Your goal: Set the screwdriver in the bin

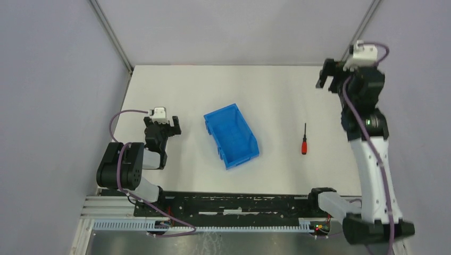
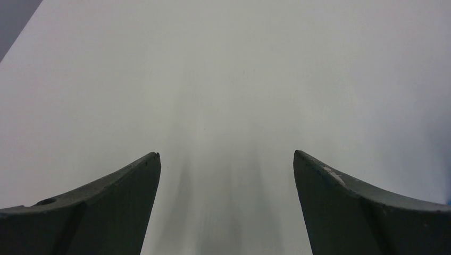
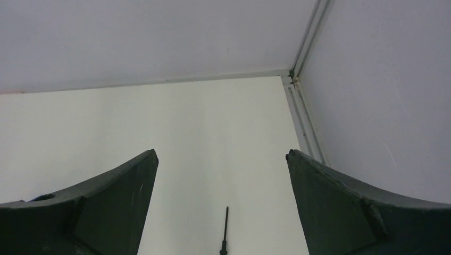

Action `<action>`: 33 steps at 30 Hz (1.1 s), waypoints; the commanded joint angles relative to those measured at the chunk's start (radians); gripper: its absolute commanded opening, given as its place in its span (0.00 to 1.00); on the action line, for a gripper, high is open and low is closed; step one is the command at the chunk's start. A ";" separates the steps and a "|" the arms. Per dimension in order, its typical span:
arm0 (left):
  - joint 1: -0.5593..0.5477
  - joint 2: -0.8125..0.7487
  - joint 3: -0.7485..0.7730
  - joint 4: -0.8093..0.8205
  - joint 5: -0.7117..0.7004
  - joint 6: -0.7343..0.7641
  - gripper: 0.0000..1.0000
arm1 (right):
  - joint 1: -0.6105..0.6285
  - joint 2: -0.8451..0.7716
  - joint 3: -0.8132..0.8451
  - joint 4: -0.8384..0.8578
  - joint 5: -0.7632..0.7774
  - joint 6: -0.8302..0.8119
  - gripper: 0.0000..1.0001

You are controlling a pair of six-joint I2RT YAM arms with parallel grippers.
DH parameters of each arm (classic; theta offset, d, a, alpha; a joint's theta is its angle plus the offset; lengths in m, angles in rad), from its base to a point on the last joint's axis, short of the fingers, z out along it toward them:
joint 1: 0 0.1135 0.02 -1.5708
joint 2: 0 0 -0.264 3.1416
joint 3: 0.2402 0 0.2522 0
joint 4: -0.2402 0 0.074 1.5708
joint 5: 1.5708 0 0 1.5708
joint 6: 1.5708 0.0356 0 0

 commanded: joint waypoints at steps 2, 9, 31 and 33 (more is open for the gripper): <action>-0.001 -0.011 0.004 0.039 -0.004 -0.032 1.00 | -0.007 0.482 0.407 -0.591 -0.113 -0.081 0.98; -0.001 -0.011 0.004 0.039 -0.003 -0.032 1.00 | -0.029 0.647 0.070 -0.378 -0.161 -0.022 0.89; -0.001 -0.010 0.004 0.039 -0.003 -0.032 1.00 | -0.057 0.651 0.216 -0.626 -0.127 -0.071 0.00; -0.001 -0.011 0.004 0.039 -0.004 -0.032 1.00 | -0.058 0.627 0.297 -0.686 -0.090 -0.069 0.00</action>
